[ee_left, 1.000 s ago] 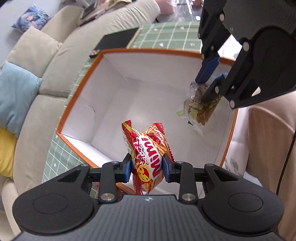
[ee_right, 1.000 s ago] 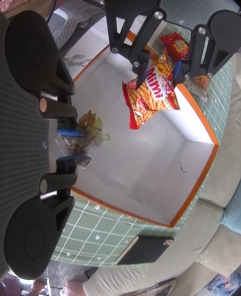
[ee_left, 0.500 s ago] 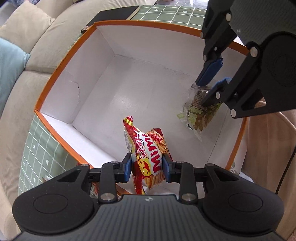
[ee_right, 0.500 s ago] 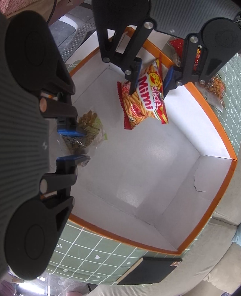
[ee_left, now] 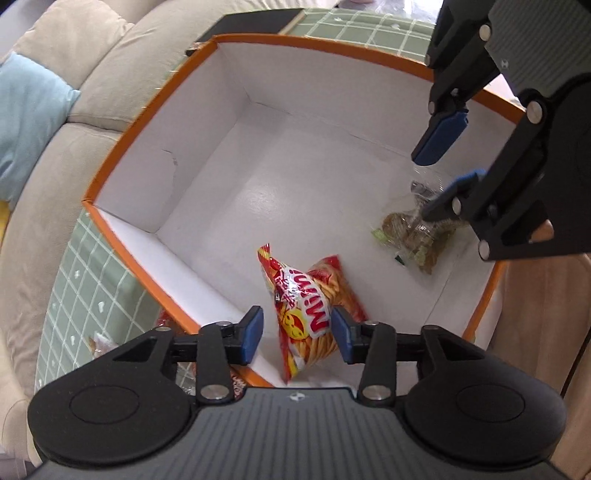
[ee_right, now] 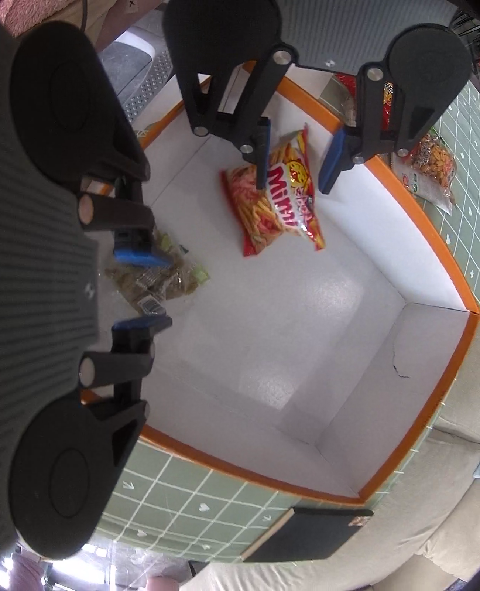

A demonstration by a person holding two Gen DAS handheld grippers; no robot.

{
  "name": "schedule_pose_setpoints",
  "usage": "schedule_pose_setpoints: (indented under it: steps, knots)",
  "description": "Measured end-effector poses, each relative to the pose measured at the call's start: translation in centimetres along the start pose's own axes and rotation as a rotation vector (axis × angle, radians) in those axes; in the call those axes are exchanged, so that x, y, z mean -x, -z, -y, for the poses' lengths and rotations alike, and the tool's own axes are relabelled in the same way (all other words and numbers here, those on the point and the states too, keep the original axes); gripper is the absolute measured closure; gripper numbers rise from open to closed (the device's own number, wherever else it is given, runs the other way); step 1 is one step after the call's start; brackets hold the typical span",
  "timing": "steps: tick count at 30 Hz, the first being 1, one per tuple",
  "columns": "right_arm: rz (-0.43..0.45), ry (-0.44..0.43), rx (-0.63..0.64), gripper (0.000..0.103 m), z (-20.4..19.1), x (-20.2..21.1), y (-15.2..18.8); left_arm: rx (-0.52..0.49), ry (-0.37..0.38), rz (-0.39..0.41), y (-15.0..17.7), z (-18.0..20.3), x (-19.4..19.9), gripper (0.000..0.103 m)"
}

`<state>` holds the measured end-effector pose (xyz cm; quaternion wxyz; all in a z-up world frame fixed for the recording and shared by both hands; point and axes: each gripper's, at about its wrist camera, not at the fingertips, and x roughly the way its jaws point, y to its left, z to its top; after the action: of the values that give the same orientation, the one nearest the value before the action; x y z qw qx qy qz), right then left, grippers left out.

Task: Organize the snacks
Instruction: 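Open both tools to drop the bags into the box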

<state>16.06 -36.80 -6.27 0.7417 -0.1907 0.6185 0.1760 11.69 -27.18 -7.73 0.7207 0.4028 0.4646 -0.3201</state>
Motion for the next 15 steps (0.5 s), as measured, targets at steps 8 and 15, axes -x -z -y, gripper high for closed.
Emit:
schedule_pose_setpoints:
  steps: [8, 15]
  knots:
    - [0.034, 0.079, -0.021, 0.046, -0.5, 2.0, 0.4, -0.007, -0.002, 0.074, 0.9, -0.9, 3.7, 0.035]
    - [0.086, 0.129, -0.042, 0.039, -1.4, 4.9, 0.8, 0.039, -0.022, 0.149, 2.0, -2.6, 7.5, 0.03]
